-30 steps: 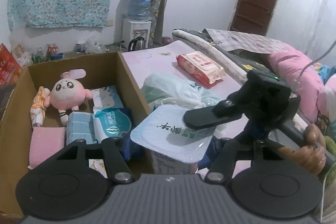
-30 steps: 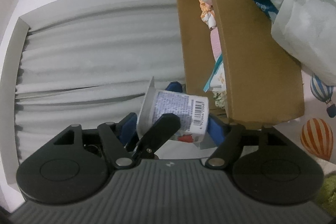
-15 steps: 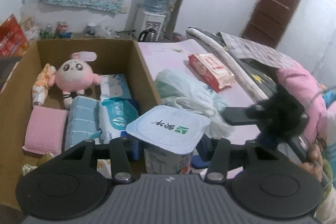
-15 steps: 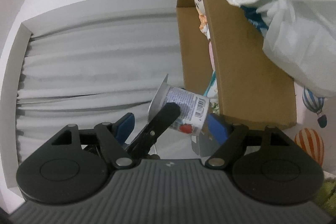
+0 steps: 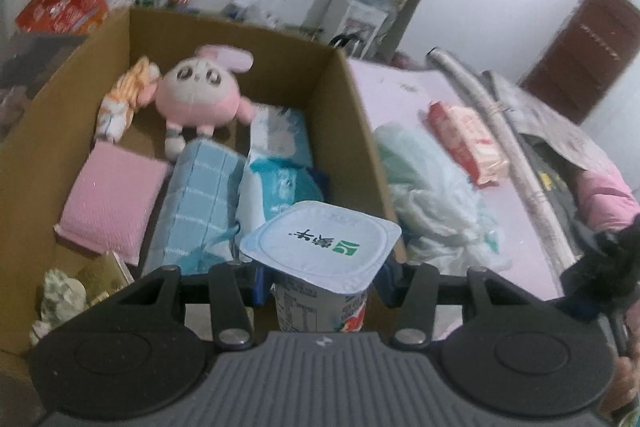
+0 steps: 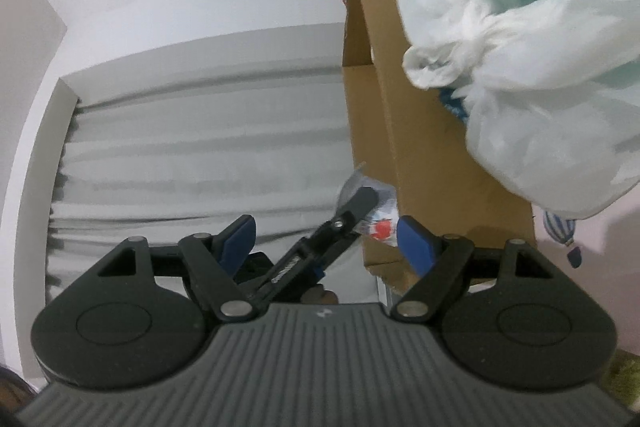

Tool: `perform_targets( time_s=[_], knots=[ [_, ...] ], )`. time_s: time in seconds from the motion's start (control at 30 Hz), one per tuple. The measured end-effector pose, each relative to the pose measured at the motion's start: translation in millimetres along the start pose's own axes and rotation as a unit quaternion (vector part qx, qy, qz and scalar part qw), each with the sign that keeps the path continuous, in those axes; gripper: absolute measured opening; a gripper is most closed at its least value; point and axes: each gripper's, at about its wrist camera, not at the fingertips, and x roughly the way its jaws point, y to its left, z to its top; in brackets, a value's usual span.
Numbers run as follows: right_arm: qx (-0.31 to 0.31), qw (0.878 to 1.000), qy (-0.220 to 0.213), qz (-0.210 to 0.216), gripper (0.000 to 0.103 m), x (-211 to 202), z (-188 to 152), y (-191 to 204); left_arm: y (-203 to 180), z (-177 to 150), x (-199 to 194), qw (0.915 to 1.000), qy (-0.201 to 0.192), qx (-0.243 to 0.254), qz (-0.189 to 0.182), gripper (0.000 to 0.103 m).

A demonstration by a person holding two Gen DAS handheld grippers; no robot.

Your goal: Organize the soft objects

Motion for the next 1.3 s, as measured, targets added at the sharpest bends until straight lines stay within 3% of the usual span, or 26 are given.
perform_targets(
  time_s=[0.2, 0.3, 0.7, 0.9, 1.03, 1.1, 1.17, 1.27, 1.3],
  knots=[
    [0.013, 1.000, -0.010, -0.001, 0.079, -5, 1, -10, 3, -5, 25, 0.9987, 0.040, -0.026, 0.018, 0.054],
    [0.017, 1.000, -0.012, -0.002, 0.080, -8, 2, -12, 9, -5, 29, 0.9965, 0.062, -0.056, -0.002, 0.058],
    [0.021, 1.000, -0.015, -0.008, 0.080, -2, 3, -13, 4, -9, 5, 0.9984, 0.034, -0.046, 0.002, 0.058],
    [0.009, 1.000, -0.016, -0.017, 0.080, 1, -1, -6, -1, -11, -21, 0.9990, 0.001, -0.043, -0.012, 0.065],
    [-0.031, 0.998, -0.024, -0.051, 0.080, 4, -6, 8, -9, -16, -40, 0.9994, -0.028, -0.021, 0.002, 0.079],
    [-0.076, 0.993, -0.037, -0.088, 0.082, 5, -9, 21, -15, -19, -52, 0.9988, -0.046, -0.006, 0.013, 0.086],
    [-0.139, 0.978, -0.057, -0.142, 0.084, 5, -15, 39, -20, -22, -64, 0.9974, -0.068, 0.010, 0.023, 0.091],
    [-0.234, 0.939, -0.087, -0.236, 0.087, 11, -29, 65, -27, -29, -81, 0.9938, -0.101, 0.032, 0.035, 0.100],
    [-0.266, 0.920, -0.096, -0.270, 0.088, 14, -36, 75, -28, -32, -85, 0.9924, -0.111, 0.037, 0.040, 0.102]
  ],
)
